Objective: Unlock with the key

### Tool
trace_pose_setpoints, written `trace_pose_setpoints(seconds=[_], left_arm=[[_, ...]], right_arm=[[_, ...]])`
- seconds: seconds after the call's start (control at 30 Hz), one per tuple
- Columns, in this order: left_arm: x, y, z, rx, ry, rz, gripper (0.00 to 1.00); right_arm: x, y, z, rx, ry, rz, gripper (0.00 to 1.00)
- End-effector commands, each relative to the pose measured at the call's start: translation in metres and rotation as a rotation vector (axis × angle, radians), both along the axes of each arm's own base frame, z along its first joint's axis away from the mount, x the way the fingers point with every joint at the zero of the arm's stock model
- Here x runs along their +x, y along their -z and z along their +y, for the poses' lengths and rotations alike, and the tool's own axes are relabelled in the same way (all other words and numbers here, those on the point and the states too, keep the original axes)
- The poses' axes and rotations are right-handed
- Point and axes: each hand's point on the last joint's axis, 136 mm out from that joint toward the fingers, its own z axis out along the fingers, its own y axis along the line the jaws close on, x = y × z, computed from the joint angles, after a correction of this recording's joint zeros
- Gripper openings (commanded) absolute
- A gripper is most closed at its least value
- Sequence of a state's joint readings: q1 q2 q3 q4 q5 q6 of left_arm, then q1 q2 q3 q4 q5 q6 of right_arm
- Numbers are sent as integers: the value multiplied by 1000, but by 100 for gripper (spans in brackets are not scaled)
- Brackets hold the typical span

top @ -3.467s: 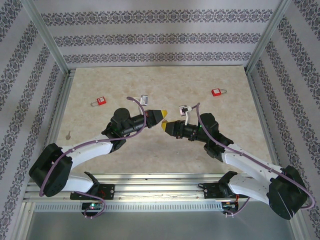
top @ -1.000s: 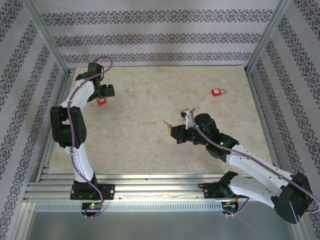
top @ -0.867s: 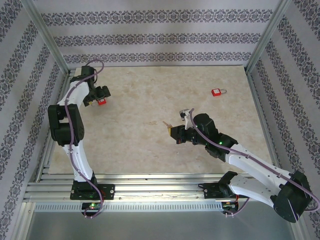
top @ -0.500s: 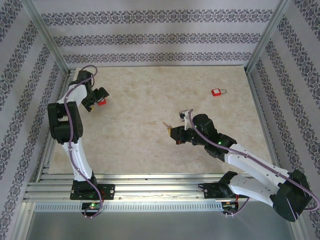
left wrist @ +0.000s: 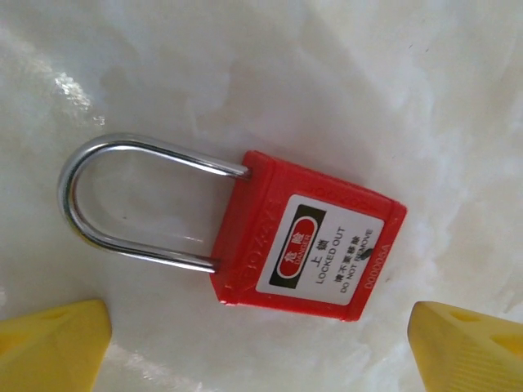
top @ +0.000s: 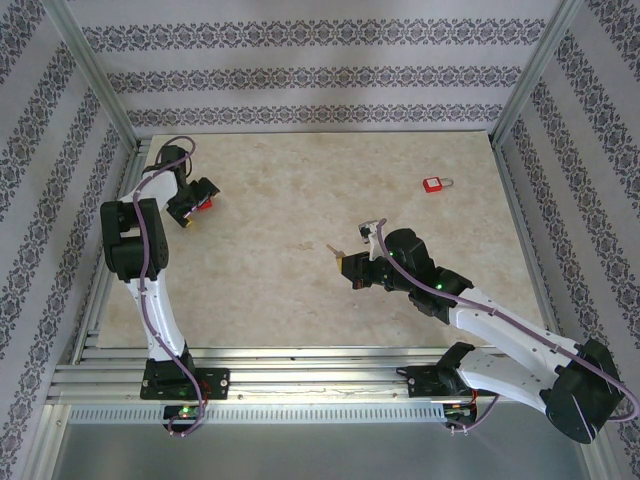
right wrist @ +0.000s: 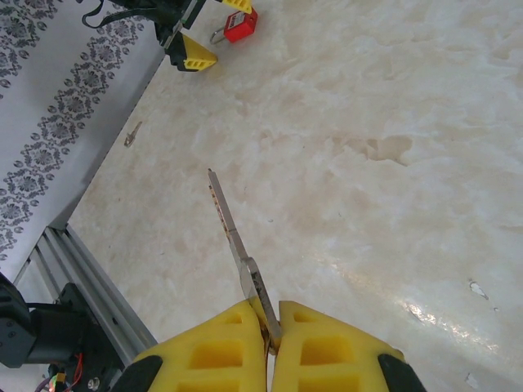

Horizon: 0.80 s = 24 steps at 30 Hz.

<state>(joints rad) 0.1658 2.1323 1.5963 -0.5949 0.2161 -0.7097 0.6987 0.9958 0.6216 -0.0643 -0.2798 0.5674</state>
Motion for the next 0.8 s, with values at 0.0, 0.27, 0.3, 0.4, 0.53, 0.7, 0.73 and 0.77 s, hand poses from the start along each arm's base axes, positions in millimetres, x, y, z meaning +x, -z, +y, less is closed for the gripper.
trace_pose_setpoints(seconds=[0.0,0.27,0.3,0.4,0.53,0.7,0.73,0.77], left_arm=[[19,7,8,25,-23,-32,94],[42,9,10,33,16,-36,91],[46,9,10,34,22,-43,91],[50,12,10,35,39,-18,90],[55,2,17,80,60,-13,89],[59,-1,18,98,107,11,87],[59,0,19,109,116,21,87],[59,0,19,113,126,22,87]], right_arm=[[-3,2,2,-16,-20,-24,0],[-1,5,0,-40,-21,-31,0],[-1,4,1,-37,-23,-32,0],[-1,5,1,-44,-29,-32,0],[-1,7,1,-46,-29,-29,0],[0,10,2,-52,-32,-25,0],[0,11,3,-53,-33,-24,0],[1,10,3,-52,-34,-24,0]])
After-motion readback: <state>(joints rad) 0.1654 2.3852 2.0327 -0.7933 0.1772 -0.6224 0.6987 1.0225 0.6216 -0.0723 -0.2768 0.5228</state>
